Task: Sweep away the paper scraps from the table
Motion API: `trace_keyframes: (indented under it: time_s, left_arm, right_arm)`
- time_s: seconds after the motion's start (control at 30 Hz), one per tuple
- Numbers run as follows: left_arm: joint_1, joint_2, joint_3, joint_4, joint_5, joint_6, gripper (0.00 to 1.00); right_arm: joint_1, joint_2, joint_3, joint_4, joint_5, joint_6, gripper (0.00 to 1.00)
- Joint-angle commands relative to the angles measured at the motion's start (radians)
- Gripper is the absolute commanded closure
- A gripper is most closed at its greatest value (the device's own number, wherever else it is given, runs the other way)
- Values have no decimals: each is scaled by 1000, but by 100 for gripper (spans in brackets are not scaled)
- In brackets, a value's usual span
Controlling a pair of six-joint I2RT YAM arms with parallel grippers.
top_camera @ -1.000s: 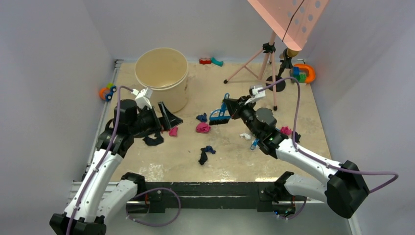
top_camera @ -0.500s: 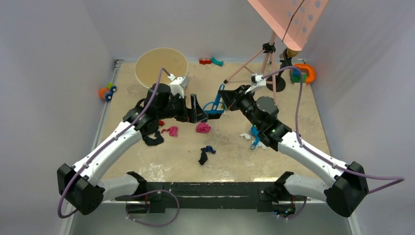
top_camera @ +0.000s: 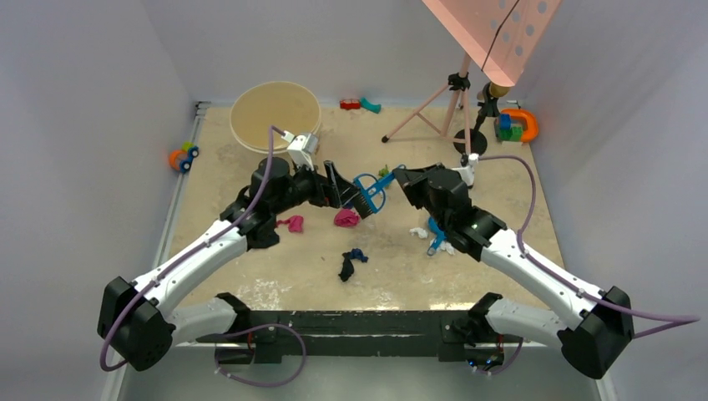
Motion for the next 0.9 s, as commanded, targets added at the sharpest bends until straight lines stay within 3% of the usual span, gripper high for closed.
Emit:
trace_keyframes:
  time_s: [0.0,0.23,0.47,0.6,0.63,0.67,0.7,0.73,0.83,0.87]
  left_arm:
    - [-22,5,-27,226,-15,-70,6]
    - [-63,73,23,250,-29,-69,8]
    - [-73,115,50,260,-4,-77,28]
    - [-74,131,50,276,12,-83,50]
    - [-73,136,55,278,15,-85,60]
    - [-74,145,64,279,19,-83,78]
    - [-73,158,76,277,24,-81,99]
    - [-72,169,95,246,32,-75,100]
    - [-59,144,104,145,-15,-32,100]
    - [-52,119,88,137,-27,-19,100]
  right_arm:
    - [-2,-32,-6,-49,83,382,100]
    - [-3,5,73,-138,67,471,100]
    - [-3,6,56,-133,41,506,100]
    - [-2,0,49,-121,35,491,100]
    - [-2,0,48,-119,33,482,100]
    - [-2,-1,48,-116,31,468,100]
    - [-2,-1,54,-112,20,432,96]
    - [-2,1,71,-116,5,369,84]
    - [-4,24,180,-266,51,157,28]
    - [-5,34,222,-320,69,54,18]
